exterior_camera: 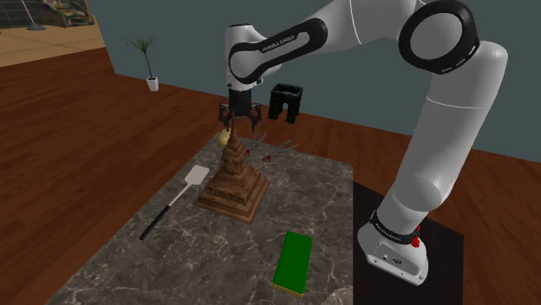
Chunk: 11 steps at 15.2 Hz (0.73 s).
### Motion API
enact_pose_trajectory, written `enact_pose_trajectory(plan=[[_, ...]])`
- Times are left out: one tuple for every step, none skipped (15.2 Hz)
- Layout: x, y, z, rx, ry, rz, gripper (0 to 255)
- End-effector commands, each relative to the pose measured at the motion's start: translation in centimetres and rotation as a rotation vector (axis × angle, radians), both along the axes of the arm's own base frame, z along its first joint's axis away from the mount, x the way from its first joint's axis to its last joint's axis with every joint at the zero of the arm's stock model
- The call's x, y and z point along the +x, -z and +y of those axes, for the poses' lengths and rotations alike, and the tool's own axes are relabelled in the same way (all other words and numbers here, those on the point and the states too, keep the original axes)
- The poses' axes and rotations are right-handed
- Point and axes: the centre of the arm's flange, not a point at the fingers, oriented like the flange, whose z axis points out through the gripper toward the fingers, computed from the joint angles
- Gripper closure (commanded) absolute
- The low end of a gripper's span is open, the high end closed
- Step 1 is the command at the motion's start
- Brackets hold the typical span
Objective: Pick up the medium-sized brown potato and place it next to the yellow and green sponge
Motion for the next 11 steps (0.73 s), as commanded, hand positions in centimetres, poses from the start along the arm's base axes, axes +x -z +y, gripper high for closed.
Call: enact_pose_trajectory(plan=[[2.2,1.2,-0.4,0.002,0.061,-0.009,0],[3.3,1.7,-0.6,0.003,0.090,-0.014,0],[4.4,2.2,-0.9,0.004,0.119,-0.018,0],[5.5,2.7,-1.1,0.005,0.148,-0.023,0],[6.6,3.2,-1.5,0.006,0.177,-0.027,0],[7.7,3.7,-1.8,0.007,0.206,-0.032,0],[8.8,4.1,-2.2,0.008,0.235,-0.036,0],[9.1,4.3,-2.3,0.009,0.242,-0.037,0],[9.1,4.8,-2.2,0.009,0.242,-0.037,0],[9.1,5.3,-2.2,0.009,0.242,-0.037,0],[9.1,5.9,-2.2,0.009,0.242,-0.037,0]])
